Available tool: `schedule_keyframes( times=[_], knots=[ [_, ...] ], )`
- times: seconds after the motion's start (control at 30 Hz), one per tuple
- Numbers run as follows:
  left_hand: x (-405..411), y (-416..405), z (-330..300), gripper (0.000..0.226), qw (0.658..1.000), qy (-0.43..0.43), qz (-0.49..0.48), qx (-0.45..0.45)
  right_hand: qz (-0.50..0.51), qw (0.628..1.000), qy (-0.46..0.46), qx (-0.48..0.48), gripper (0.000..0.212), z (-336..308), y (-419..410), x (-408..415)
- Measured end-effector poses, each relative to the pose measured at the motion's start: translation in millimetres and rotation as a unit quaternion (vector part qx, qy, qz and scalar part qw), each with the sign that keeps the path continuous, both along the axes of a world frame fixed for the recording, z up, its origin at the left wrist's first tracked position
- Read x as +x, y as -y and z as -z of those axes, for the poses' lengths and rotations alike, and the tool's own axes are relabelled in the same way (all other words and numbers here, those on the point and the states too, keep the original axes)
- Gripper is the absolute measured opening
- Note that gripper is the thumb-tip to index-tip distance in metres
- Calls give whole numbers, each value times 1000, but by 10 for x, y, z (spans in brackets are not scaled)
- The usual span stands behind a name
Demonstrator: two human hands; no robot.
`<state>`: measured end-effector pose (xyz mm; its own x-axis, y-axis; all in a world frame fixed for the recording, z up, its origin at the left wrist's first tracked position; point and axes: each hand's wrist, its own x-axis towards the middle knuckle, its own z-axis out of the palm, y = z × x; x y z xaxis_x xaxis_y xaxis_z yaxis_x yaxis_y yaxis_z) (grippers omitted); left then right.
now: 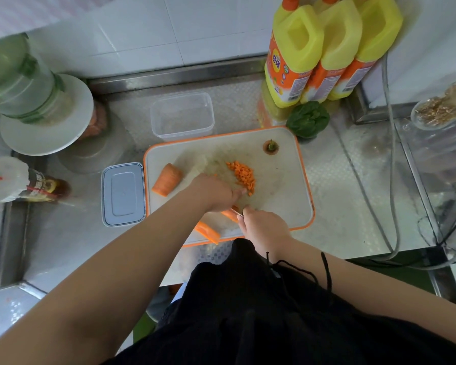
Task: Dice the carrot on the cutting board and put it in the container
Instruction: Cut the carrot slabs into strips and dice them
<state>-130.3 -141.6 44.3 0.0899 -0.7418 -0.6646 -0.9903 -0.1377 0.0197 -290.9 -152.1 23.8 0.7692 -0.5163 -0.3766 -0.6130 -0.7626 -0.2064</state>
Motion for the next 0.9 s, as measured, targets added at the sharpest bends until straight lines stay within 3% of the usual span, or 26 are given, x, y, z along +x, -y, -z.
schedule_keyframes(
  times=[0.03,0.1,0.13,0.2,0.23,0.27,0.3,0.43,0.5,0.7,0.9],
  knots=[
    [-10,-10,-51,73,999,0,1,-34,5,1000,3,4,36,-25,6,-5],
    [30,-50,-111,62,976,-23,-6,-215,16,1000,6,15,34,-67,43,-5],
    [56,-112,-147,53,939,-46,-16,-339,27,999,9,30,32,-81,65,-3],
    [109,-337,-104,26,819,-72,-43,-568,52,996,10,66,29,-94,99,3],
    [119,-467,-47,15,772,-79,-61,-628,64,995,11,79,29,-96,107,3],
    [113,-608,25,8,750,-87,-78,-652,76,993,13,91,30,-104,112,2],
    [99,-738,147,6,751,-94,-90,-648,84,991,16,99,30,-107,114,1],
    [-37,-1083,679,18,836,-97,-132,-524,95,989,23,115,31,-110,112,-9],
    [-93,-1104,774,21,852,-99,-159,-488,90,989,18,115,32,-108,108,-10],
    [-114,-1005,888,6,849,-98,-161,-493,65,992,-1,109,29,-132,103,-27],
    [-85,-998,920,22,844,-110,-152,-502,61,991,-23,118,28,-133,109,-27]
  ],
)
